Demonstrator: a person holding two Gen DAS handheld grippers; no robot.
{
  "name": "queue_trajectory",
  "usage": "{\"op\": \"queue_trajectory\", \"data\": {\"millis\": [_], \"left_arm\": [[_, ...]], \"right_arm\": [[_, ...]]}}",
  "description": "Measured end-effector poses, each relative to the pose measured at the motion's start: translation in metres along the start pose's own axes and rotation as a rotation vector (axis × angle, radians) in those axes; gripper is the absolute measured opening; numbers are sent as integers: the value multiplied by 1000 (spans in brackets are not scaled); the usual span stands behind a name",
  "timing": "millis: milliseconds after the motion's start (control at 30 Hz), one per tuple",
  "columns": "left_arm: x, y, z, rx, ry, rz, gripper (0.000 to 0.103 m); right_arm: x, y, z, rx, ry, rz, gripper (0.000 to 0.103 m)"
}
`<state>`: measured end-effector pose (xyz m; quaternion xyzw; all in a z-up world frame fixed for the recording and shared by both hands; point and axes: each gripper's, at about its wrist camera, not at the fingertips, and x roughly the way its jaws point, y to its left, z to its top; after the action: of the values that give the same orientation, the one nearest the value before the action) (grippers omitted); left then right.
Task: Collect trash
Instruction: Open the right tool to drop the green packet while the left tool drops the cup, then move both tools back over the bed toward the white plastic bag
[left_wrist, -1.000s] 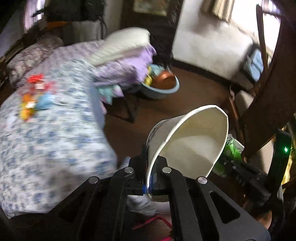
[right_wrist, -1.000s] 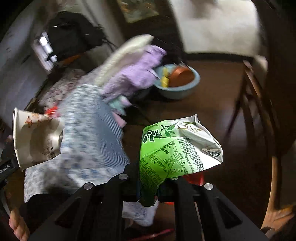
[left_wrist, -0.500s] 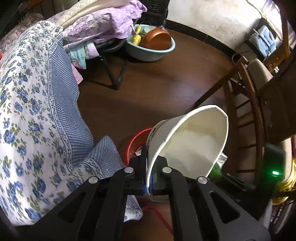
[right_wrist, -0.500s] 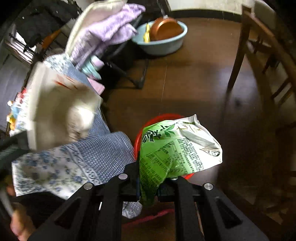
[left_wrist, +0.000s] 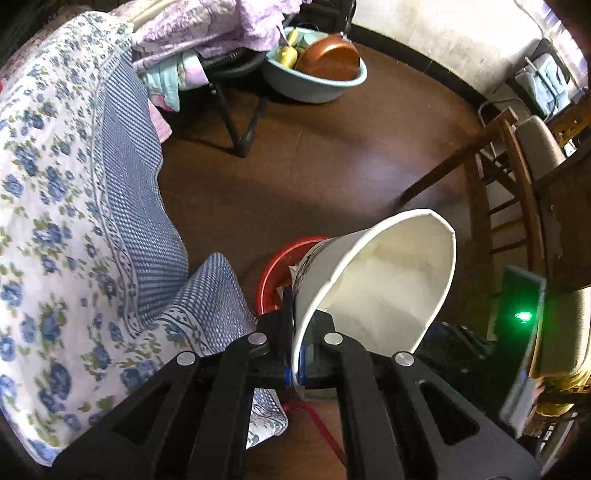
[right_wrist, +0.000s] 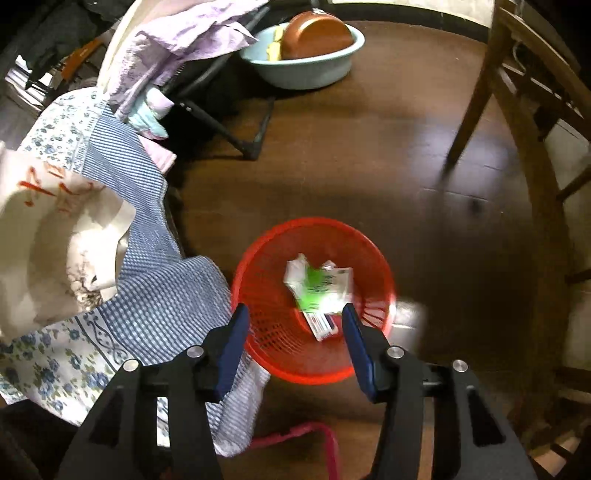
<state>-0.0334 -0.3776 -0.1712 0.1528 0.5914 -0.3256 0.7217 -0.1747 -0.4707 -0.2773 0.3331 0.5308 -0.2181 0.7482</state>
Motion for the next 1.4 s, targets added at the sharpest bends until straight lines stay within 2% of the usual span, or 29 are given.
{"op": "queue_trajectory", "data": {"millis": [133, 300, 400, 700, 733, 800, 833, 867, 933, 1067, 1133, 1400], "left_arm": [[12, -10, -5, 41, 47, -8, 4], [22, -19, -12, 85, 90, -21, 8], [27, -20, -14, 91, 113, -43, 8], [49, -22, -7, 88, 149, -41, 8], [51, -22, -7, 88, 157, -46, 12], [51, -22, -7, 87, 159, -52, 37], [48, -22, -7, 81, 153, -66, 67], [43, -22, -6, 73, 131, -78, 85], [30, -21, -3, 69, 74, -106, 86], [26, -18, -1, 44, 75, -141, 86], [25, -16, 0, 36, 78, -142, 86], [0, -12, -2, 37, 10, -138, 86]], "right_arm": [[-4, -25, -5, 73, 38, -10, 52], [-9, -46, -6, 139, 34, -18, 52], [-13, -49, -4, 149, 23, -20, 52], [-25, -58, -3, 153, 3, -45, 53], [-27, -61, -3, 156, 1, -50, 53], [-30, -65, -4, 163, 0, -60, 53], [-31, -67, -4, 166, -1, -64, 53], [-31, -68, -4, 169, -2, -66, 53], [-34, -72, -4, 176, -4, -72, 53], [-40, -75, -5, 179, -10, -75, 53], [-42, -75, -5, 178, -13, -74, 53], [-57, -59, -4, 141, -17, -73, 53]]}}
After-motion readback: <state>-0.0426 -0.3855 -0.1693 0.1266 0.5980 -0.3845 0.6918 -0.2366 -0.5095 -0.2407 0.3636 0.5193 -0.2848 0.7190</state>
